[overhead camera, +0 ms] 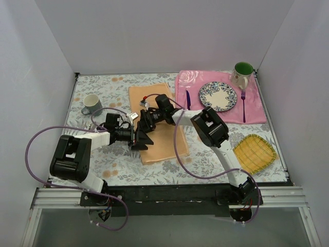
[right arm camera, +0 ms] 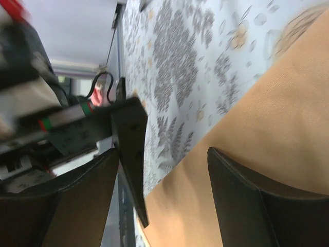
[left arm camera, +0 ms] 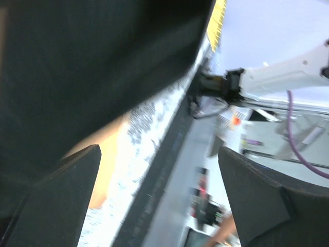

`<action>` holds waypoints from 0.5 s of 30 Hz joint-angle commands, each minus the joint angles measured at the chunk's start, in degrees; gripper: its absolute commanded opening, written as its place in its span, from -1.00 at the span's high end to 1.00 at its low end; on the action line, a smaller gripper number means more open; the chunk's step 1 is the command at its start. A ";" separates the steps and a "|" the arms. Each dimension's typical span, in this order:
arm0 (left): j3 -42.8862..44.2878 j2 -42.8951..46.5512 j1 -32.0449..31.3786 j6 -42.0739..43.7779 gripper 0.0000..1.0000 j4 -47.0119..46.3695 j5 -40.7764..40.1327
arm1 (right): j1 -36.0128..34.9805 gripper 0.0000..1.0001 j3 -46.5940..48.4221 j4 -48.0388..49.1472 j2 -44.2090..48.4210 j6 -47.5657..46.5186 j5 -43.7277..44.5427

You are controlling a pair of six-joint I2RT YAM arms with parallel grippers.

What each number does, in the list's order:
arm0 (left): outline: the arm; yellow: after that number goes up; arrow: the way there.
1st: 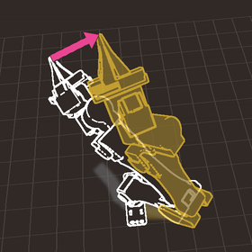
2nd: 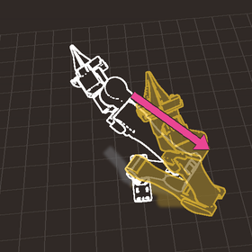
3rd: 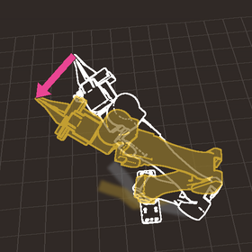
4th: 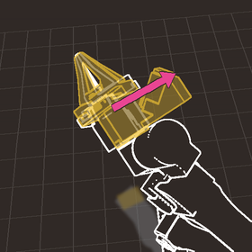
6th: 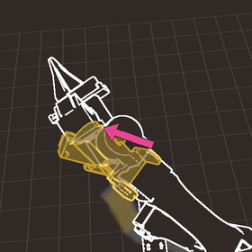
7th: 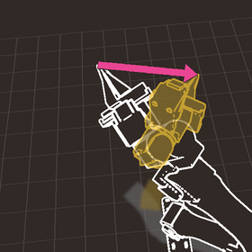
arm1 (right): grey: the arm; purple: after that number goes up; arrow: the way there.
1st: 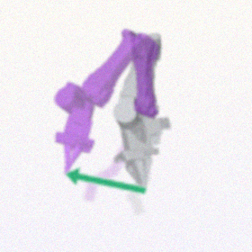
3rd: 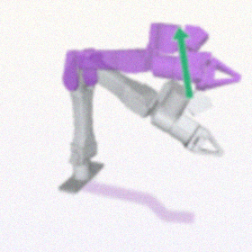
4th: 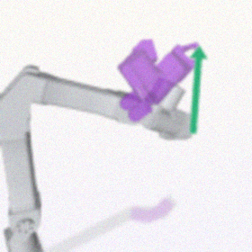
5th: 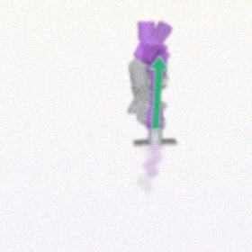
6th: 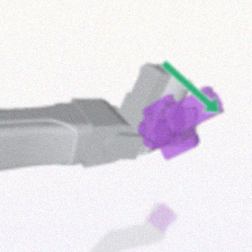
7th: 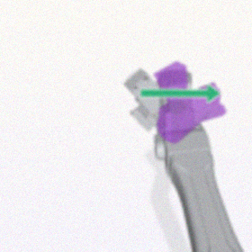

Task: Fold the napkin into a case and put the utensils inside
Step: Smooth out the rectangle-folded napkin at the center of the board.

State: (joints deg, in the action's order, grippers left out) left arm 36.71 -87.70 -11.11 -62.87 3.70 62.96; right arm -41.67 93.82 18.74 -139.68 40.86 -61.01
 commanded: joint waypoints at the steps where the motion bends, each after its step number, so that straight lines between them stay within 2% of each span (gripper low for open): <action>1: -3.39 -0.10 -0.84 -7.43 -0.96 -3.08 5.60 | 2.56 -0.57 2.07 -0.99 -3.76 -2.90 8.54; 8: -9.73 -0.89 -0.49 -11.31 -0.96 -5.09 2.00 | 2.91 -0.56 0.66 1.74 -5.25 -0.34 8.37; 12: -8.94 -7.29 -1.54 -10.96 -0.96 -2.03 -0.64 | 3.00 -0.56 0.75 2.00 -4.99 -0.34 8.46; 13: -8.50 -7.83 -1.54 -10.26 -0.96 -1.51 -0.12 | 3.00 -0.56 0.84 1.91 -4.82 -0.43 8.28; 15: -7.97 -5.57 -1.54 -8.41 -0.97 -1.77 5.84 | 2.91 -0.56 0.49 2.87 -4.03 -0.34 7.40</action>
State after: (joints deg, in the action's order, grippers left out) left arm 28.60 -92.53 -11.94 -72.03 -0.47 66.06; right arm -38.59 95.46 22.59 -140.99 42.19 -55.88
